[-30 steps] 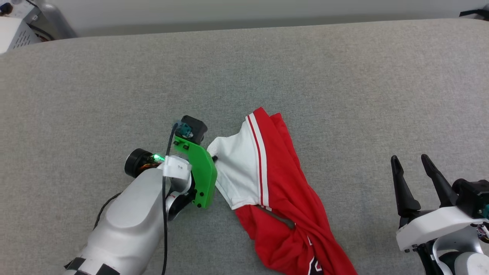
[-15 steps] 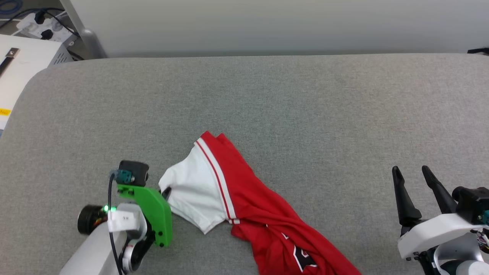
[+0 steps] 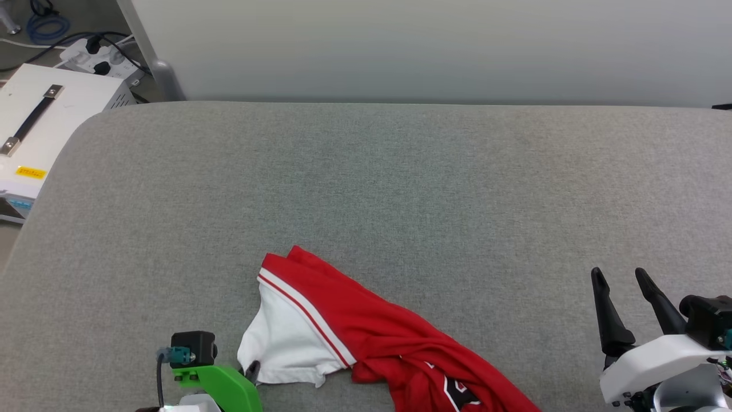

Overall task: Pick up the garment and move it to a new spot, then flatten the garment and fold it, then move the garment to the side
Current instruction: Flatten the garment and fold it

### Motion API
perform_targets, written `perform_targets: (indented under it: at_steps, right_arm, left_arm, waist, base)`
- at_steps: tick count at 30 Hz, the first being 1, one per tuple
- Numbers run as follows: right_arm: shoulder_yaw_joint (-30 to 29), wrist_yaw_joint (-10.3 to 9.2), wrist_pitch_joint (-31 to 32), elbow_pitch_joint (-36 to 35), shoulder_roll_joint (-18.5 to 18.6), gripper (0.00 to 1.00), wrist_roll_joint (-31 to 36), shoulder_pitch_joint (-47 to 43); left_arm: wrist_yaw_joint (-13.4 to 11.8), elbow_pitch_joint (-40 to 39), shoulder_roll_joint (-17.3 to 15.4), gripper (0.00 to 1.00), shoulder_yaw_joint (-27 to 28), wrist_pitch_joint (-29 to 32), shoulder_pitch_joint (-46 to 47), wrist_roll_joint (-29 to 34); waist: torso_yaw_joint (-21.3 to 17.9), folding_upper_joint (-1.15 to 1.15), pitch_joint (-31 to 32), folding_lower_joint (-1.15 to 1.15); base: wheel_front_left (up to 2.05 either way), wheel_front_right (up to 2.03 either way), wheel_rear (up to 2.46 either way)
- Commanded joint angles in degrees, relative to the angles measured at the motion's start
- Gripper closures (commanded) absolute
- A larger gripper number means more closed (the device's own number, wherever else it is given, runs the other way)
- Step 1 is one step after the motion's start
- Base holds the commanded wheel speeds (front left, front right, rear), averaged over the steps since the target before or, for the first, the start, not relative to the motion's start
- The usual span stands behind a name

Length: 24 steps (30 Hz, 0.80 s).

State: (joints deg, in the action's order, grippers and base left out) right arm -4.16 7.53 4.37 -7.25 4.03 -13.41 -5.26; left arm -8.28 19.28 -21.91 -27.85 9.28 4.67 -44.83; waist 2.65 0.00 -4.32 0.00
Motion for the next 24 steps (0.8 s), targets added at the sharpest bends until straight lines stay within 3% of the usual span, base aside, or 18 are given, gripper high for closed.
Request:
perform_targets:
  at_steps: [1,15,24]
  right_arm:
    - [-0.2,-0.04,0.2,-0.4,-0.1,0.00,-0.5,-0.5]
    - [0.4,-0.04,2.0,1.1,0.3,0.00,-1.1,-0.3]
    - [7.6,-0.04,11.8,7.0,5.2,0.00,-7.4,4.7]
  left_arm:
    - [-0.4,0.1,0.3,0.00,-0.3,-0.9,-1.0,0.7]
    - [-3.8,-4.8,1.3,0.00,2.6,-20.4,2.7,8.3]
    - [-5.5,-12.6,1.6,0.00,3.1,-23.3,3.1,12.0]
  waist:
    - [0.4,0.00,0.2,0.00]
    - [1.0,0.00,0.8,0.00]
    - [2.9,0.00,-0.6,0.00]
  base:
    - [0.00,0.00,0.00]
    - [0.00,0.00,0.00]
    - [0.00,0.00,0.00]
